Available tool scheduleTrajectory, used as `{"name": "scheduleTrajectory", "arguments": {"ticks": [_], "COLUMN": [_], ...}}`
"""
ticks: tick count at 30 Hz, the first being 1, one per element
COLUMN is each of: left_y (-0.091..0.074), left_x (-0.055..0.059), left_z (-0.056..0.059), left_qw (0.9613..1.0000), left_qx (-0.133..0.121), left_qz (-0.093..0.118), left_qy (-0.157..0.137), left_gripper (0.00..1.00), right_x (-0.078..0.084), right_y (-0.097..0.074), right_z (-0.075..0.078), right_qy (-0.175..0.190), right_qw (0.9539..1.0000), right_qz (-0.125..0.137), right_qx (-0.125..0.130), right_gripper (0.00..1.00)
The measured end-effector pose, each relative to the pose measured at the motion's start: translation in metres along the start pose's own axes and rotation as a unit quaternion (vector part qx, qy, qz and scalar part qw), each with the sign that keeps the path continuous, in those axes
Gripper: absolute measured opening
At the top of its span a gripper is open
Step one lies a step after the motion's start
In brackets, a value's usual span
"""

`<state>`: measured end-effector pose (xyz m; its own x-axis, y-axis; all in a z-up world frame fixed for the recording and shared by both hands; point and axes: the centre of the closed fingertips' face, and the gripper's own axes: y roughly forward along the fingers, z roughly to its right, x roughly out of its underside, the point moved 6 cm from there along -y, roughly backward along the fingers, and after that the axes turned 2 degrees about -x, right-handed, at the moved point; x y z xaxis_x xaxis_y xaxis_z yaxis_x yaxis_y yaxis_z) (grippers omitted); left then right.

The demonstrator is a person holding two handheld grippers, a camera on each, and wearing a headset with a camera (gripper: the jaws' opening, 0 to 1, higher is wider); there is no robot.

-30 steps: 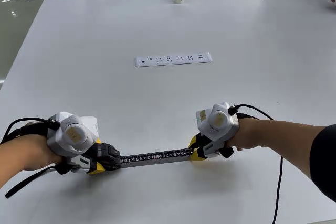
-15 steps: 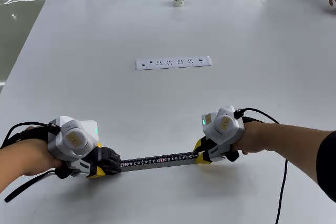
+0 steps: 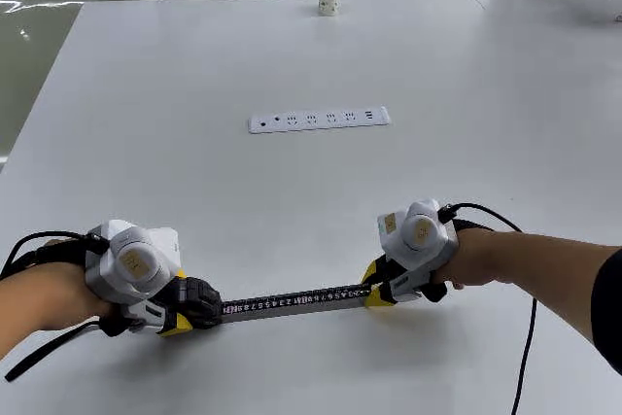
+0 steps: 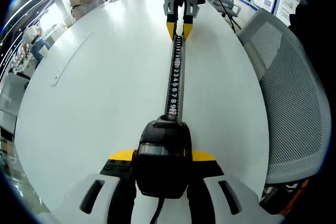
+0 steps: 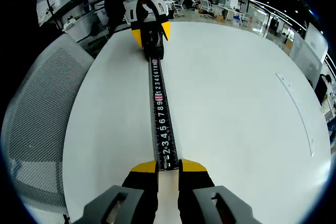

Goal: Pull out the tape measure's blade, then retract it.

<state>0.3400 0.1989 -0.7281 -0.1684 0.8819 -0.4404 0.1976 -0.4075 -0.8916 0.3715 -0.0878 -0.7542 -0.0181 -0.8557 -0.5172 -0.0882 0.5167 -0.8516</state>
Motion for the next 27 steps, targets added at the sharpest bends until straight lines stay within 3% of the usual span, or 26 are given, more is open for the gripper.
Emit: {"name": "scheduleTrajectory", "arguments": {"ticks": [27], "left_y": [-0.001], "left_x": [-0.001], "left_z": [0.002], "left_qw": [1.0000], "left_qx": [-0.001], "left_qz": [0.000], "left_qy": [0.000], "left_gripper": [0.32], "right_x": [0.012], "right_y": [-0.006], "right_z": [-0.002], "right_qy": [0.012], "right_qw": [0.9999], "right_qz": [-0.004], "right_qx": [0.003], "right_gripper": [0.10]}}
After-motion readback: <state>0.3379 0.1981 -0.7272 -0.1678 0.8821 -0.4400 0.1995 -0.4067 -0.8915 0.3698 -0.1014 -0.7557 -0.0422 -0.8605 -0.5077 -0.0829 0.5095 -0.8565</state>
